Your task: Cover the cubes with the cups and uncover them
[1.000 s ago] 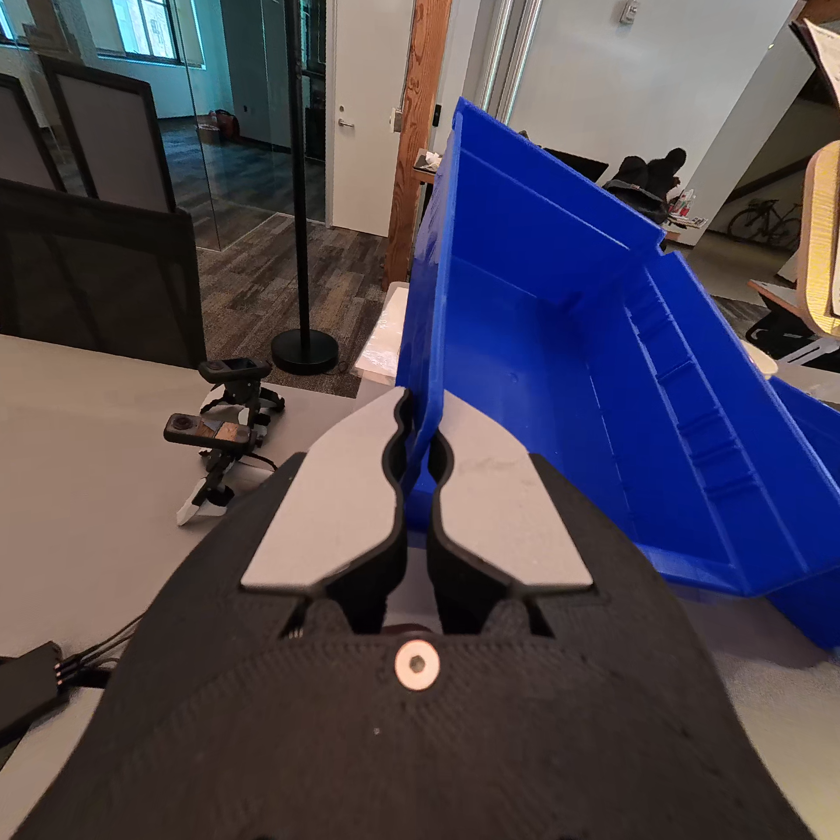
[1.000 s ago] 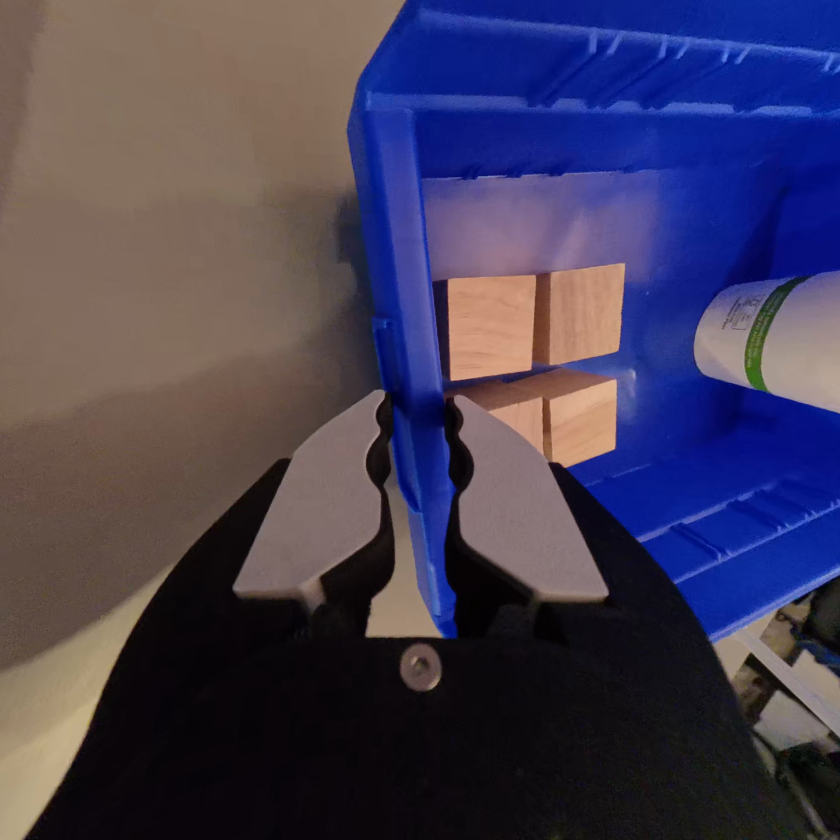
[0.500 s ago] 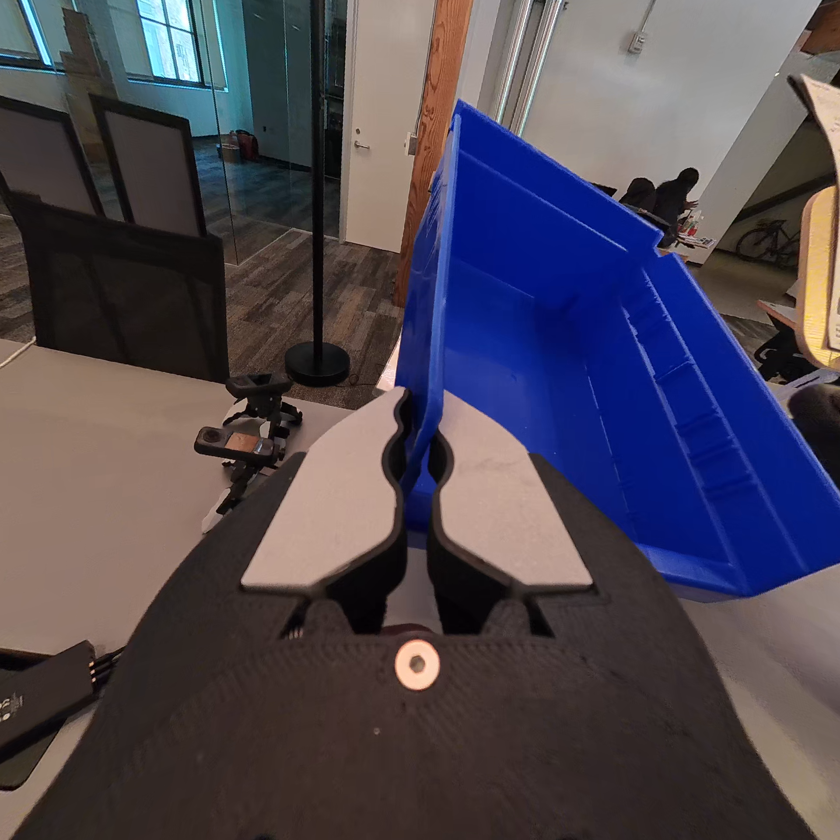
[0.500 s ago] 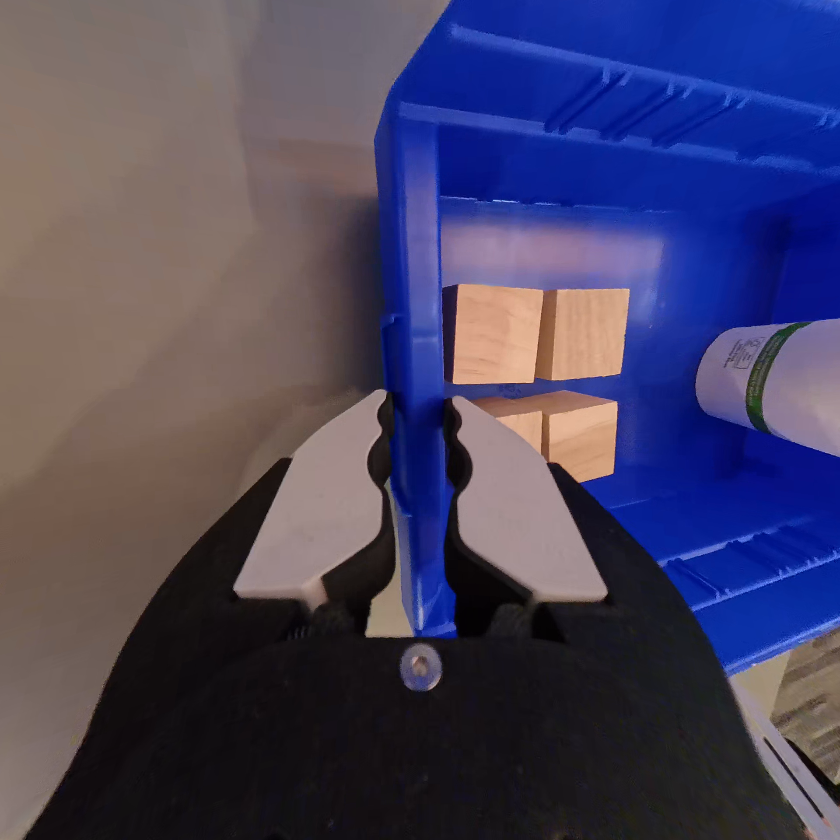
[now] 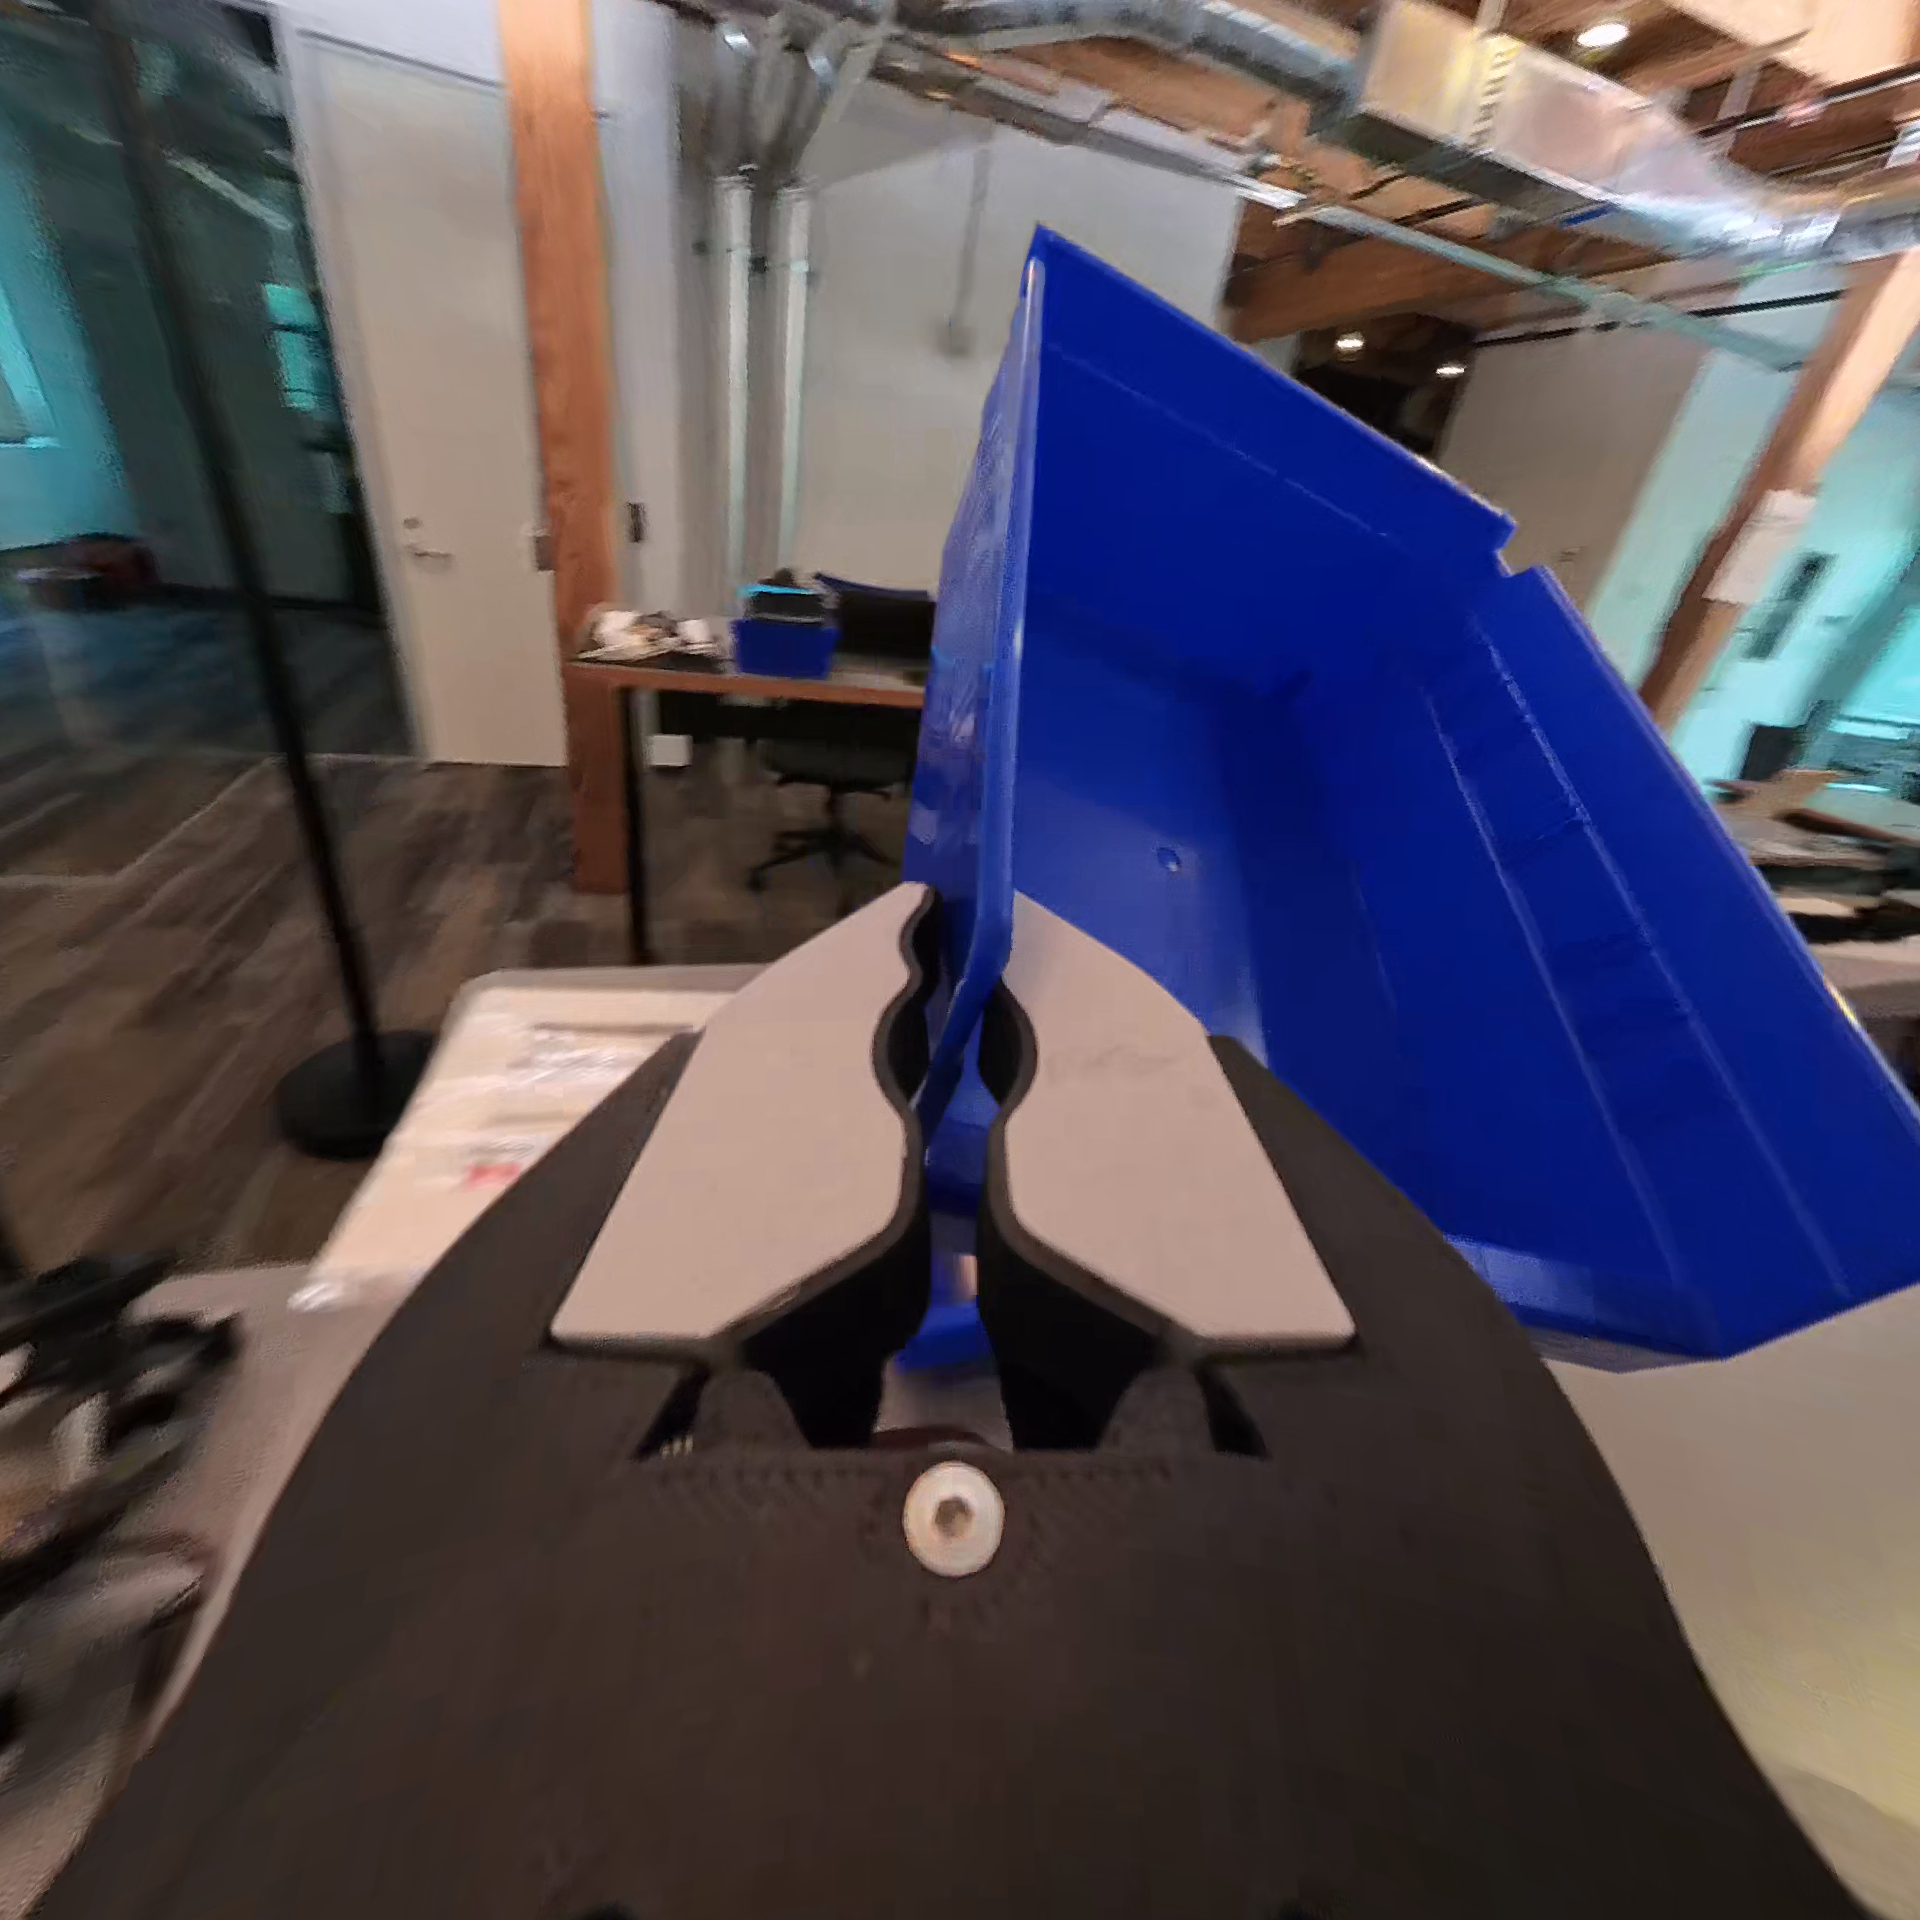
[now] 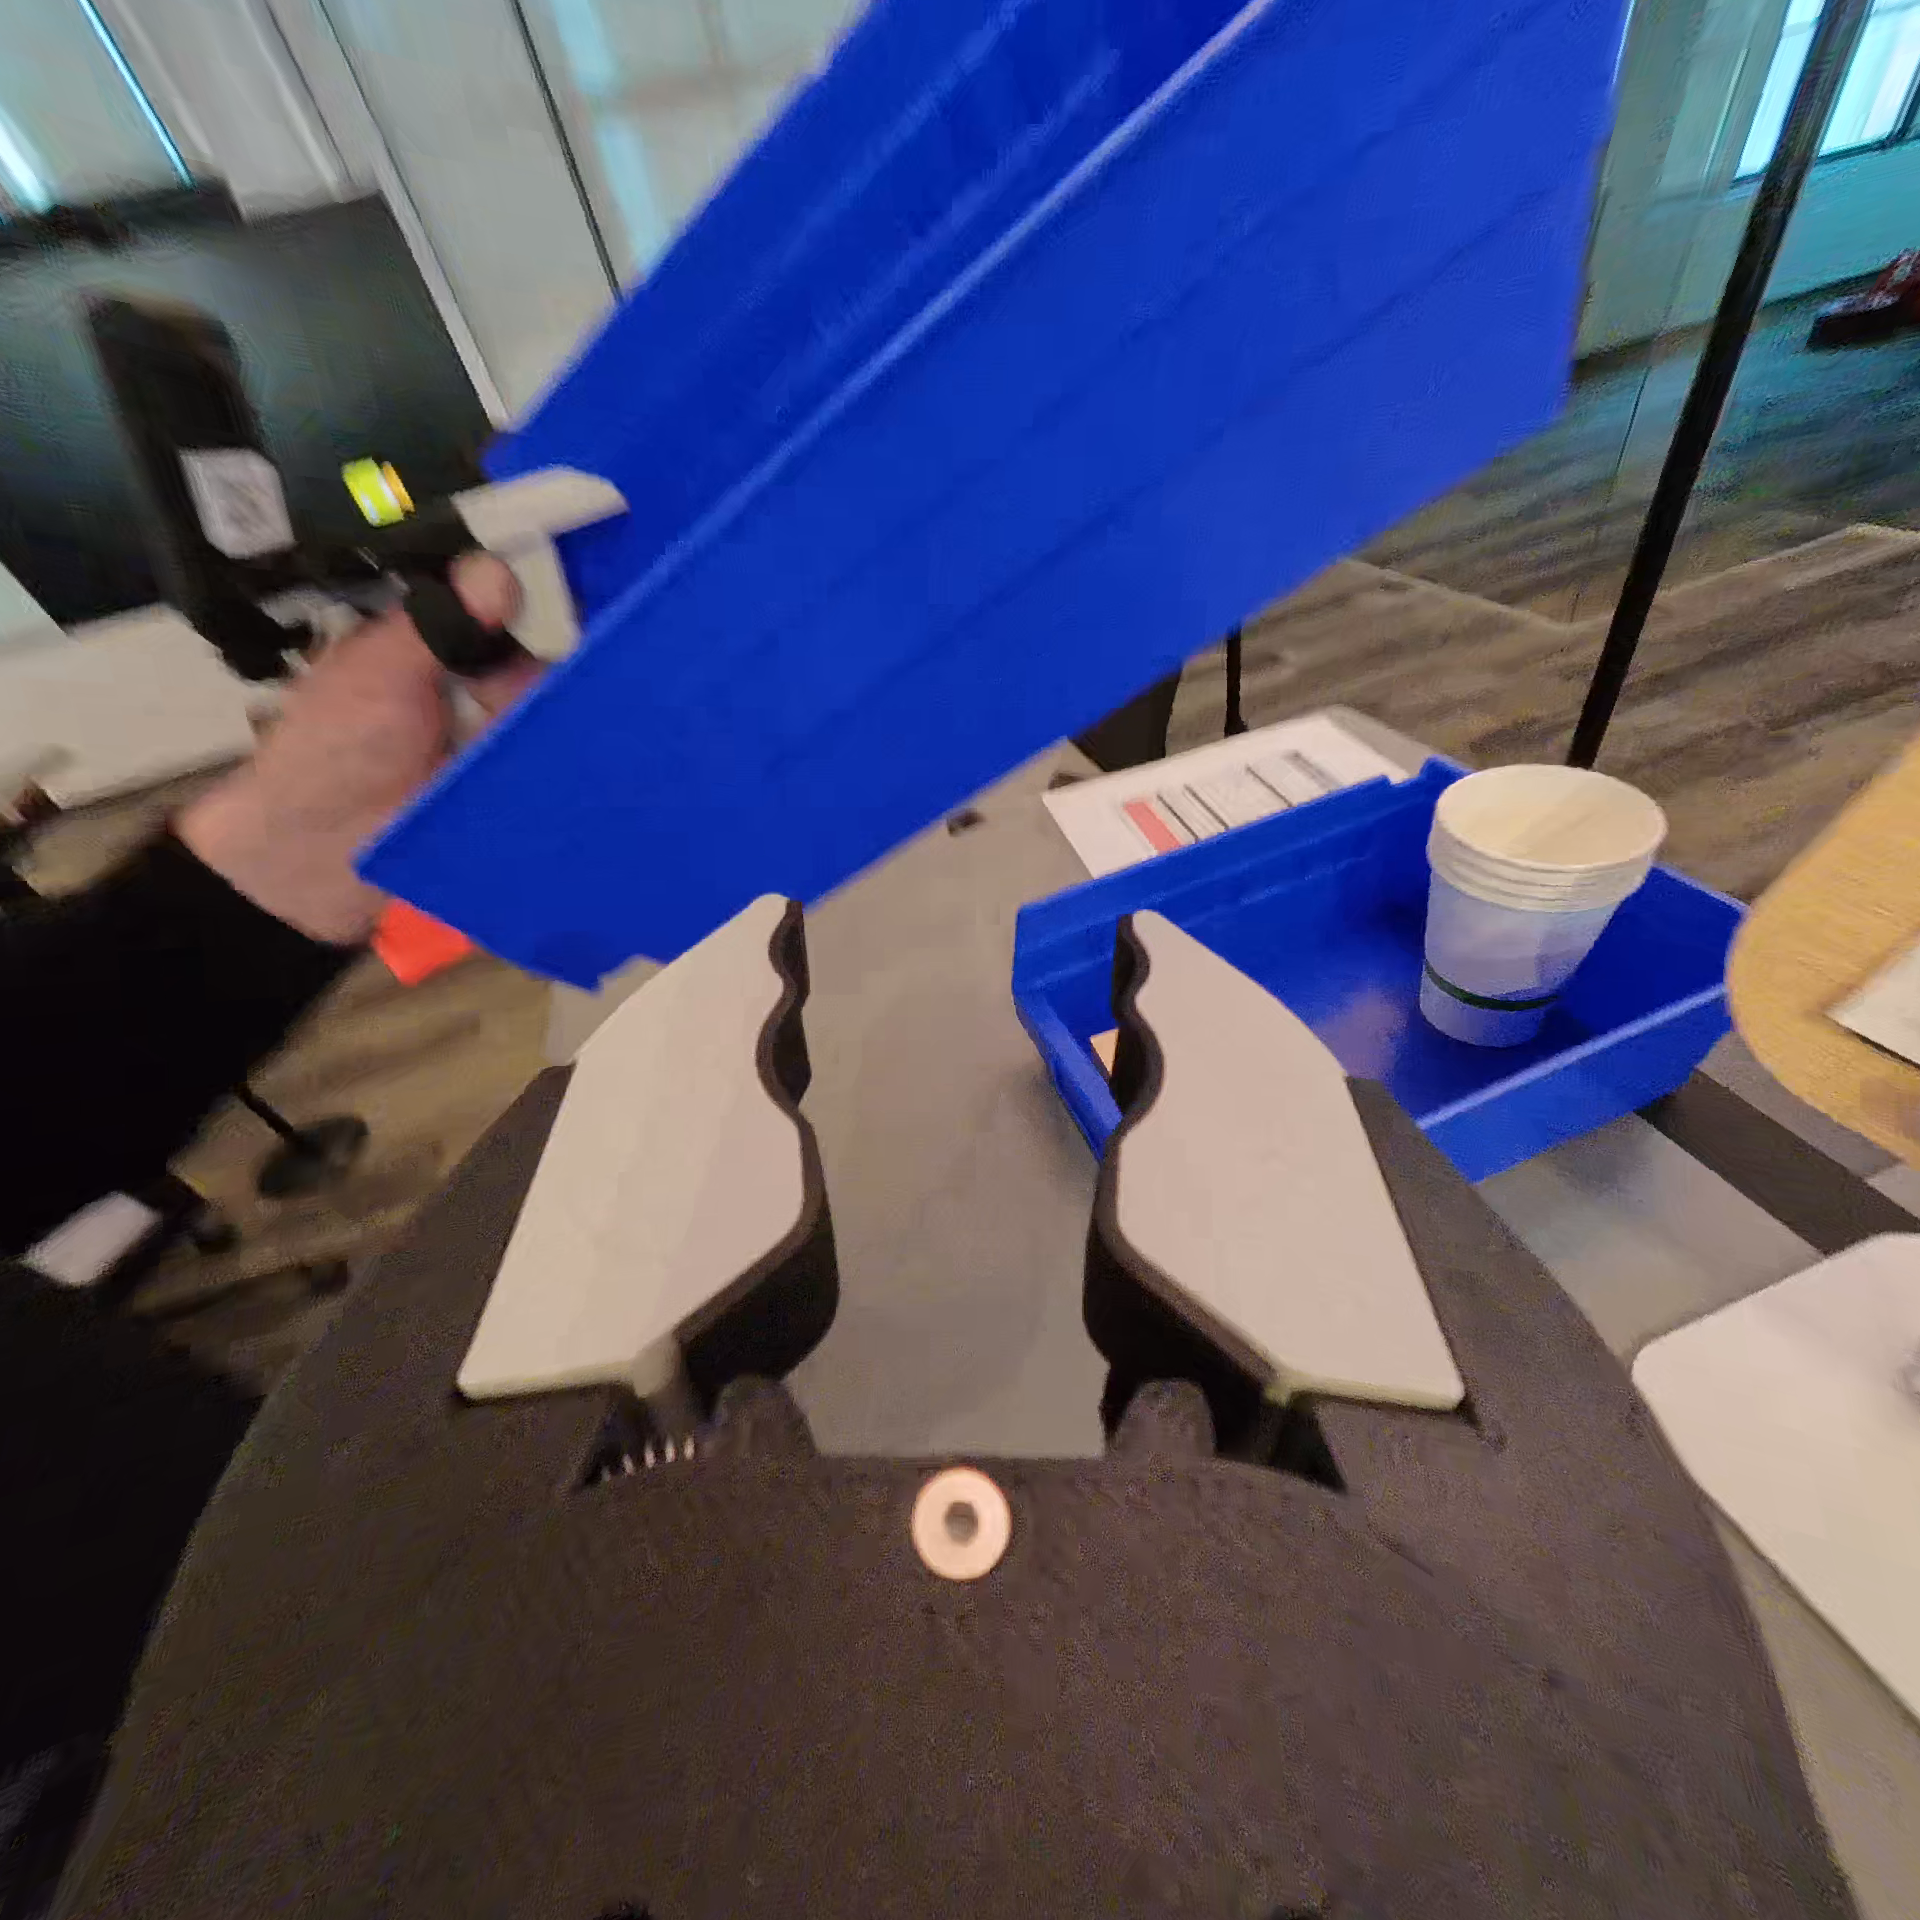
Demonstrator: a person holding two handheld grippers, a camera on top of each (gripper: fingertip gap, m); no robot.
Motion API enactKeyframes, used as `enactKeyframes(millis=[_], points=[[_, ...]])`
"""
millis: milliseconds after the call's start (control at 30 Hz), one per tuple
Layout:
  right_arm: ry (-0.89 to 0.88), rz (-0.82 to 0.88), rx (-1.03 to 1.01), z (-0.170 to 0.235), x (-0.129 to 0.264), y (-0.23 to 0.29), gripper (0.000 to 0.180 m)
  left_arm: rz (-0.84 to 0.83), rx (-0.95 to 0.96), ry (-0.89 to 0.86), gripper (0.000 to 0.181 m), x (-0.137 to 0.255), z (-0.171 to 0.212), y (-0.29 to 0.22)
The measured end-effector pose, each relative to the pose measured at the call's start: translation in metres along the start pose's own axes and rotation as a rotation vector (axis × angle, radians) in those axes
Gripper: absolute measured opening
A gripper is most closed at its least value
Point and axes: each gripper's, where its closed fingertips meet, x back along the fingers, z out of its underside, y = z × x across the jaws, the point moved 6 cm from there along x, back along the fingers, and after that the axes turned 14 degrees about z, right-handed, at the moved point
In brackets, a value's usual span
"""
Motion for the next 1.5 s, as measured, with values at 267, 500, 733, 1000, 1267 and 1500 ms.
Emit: enactKeyframes(millis=[267,500,733,1000,1267,1500], points=[[-0.275,0.206,-0.272,0.002,0.198,-0.074,0.070,0.426,0.107,0.067,0.005,-0.172,0.050,-0.169],[-0.162,0.372,-0.526,0.097,0.316,-0.145,0.058,0.595,0.209,0.249,0.004,-0.274,0.164,-0.276],[0.011,0.424,-0.732,0.194,0.364,-0.219,0.049,0.574,0.313,0.440,0.005,-0.320,0.280,-0.331],[0.160,0.407,-0.764,0.233,0.370,-0.275,0.048,0.547,0.272,0.480,0.012,-0.335,0.322,-0.351],[0.149,0.556,-0.673,0.206,0.378,-0.227,0.070,0.673,0.269,0.447,0.037,-0.318,0.288,-0.325],[0.317,0.719,-0.465,0.222,0.326,-0.181,0.059,0.845,0.297,0.555,0.026,-0.320,0.306,-0.340]])
